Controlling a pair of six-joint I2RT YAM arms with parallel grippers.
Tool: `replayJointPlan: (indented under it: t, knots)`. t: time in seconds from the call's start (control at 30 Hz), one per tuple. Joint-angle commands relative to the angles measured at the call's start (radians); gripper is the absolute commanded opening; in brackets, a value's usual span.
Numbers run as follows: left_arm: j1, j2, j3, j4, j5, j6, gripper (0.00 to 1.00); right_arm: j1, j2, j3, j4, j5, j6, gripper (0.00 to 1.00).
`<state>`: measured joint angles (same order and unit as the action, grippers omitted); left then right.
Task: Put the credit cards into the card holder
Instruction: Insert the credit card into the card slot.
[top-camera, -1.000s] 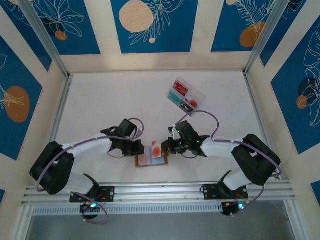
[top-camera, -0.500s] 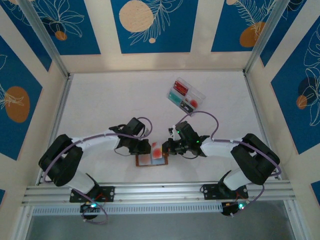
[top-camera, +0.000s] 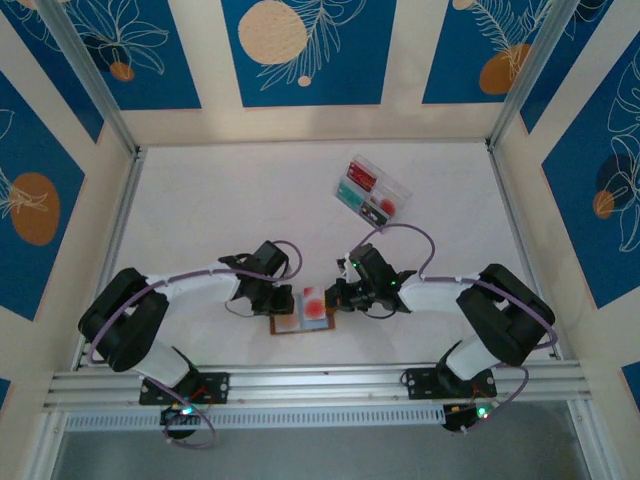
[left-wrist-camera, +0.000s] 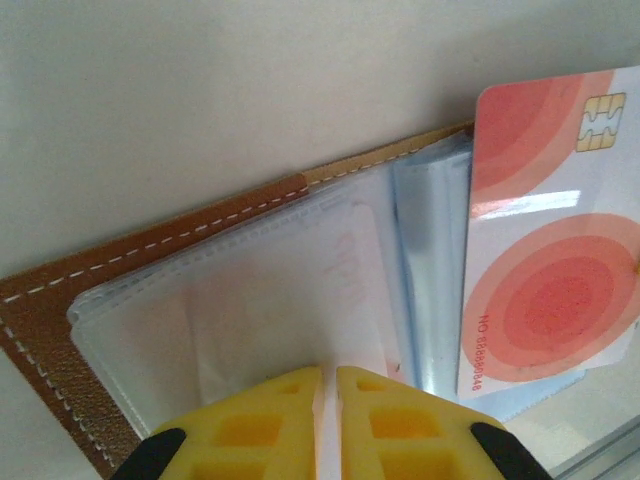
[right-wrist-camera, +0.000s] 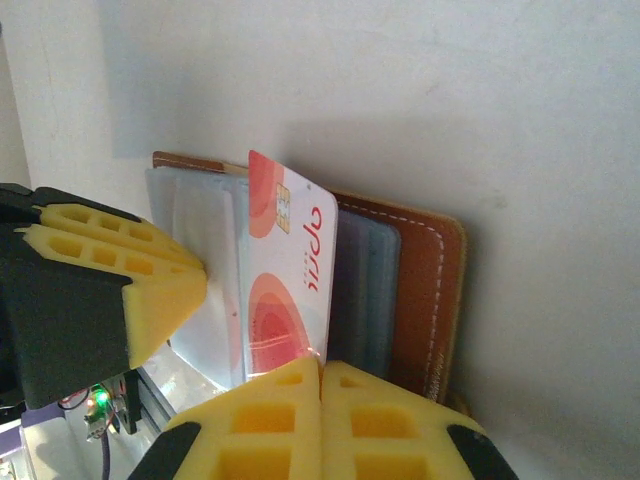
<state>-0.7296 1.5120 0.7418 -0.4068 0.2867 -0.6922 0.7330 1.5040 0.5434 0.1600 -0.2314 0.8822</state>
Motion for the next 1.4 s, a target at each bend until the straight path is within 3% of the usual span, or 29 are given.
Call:
replayJointPlan:
  t: [0.0, 0.77, 1.37]
  knots:
    - [-0.001, -0.016, -0.019, -0.058, -0.044, 0.027, 0.13, 0.004, 0.013, 0.02, -0.035, 0.009, -0.017, 0.0]
    - [-0.001, -0.003, -0.073, 0.0, -0.026, 0.003, 0.12, 0.033, 0.028, 0.064, 0.089, -0.116, 0.014, 0.0]
    - [0.001, -0.016, -0.074, -0.015, -0.029, 0.0, 0.12, 0.049, 0.042, 0.046, 0.044, -0.027, -0.02, 0.0]
